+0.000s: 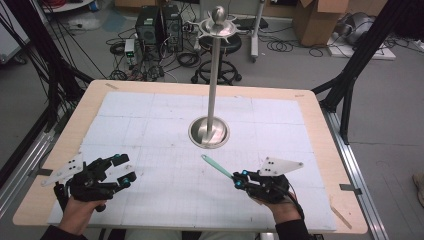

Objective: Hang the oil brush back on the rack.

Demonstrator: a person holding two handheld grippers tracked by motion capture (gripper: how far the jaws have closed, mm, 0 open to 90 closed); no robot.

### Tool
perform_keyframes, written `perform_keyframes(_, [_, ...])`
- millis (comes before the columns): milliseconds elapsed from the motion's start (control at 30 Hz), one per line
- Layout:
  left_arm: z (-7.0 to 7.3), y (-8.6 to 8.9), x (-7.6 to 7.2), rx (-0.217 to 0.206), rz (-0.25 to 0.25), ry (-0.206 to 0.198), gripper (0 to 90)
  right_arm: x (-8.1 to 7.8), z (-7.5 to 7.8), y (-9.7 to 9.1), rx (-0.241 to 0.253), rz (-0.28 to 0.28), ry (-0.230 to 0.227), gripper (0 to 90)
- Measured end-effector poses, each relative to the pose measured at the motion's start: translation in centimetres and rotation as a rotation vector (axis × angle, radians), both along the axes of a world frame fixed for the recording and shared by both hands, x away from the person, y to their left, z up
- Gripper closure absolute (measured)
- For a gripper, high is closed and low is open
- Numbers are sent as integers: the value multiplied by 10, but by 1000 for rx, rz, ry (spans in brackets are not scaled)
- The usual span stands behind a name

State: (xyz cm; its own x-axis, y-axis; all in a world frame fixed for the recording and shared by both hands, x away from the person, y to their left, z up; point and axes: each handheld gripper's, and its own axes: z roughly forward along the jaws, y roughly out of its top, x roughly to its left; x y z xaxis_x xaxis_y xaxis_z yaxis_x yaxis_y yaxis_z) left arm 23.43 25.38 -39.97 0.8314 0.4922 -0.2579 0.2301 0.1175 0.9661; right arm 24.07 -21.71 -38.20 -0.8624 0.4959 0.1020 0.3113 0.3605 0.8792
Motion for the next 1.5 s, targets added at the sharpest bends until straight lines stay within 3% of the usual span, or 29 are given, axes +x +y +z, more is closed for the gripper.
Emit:
perform_keyframes(300, [9, -18, -2, 15, -86, -9, 241, -1, 8, 31, 47, 123, -11, 821])
perform_keyframes(467, [10, -27, -1, 14, -119, -6, 239, -2, 11, 43, 77, 163, -17, 820])
perform_keyframes(633, [8, -36, 0, 23, -182, 3, 269, -4, 13, 53, 96, 206, -18, 819])
perform_keyframes(933, [9, -54, 3, -9, -268, 7, 273, -4, 16, 62, 126, 248, -27, 819])
perform_keyframes(1167, [11, -67, 3, -13, -332, -15, 382, -6, 19, 70, 152, 283, -33, 819])
perform_keyframes(1500, [19, -78, 1, -51, -402, -54, 505, -10, 20, 78, 181, 325, -27, 819])
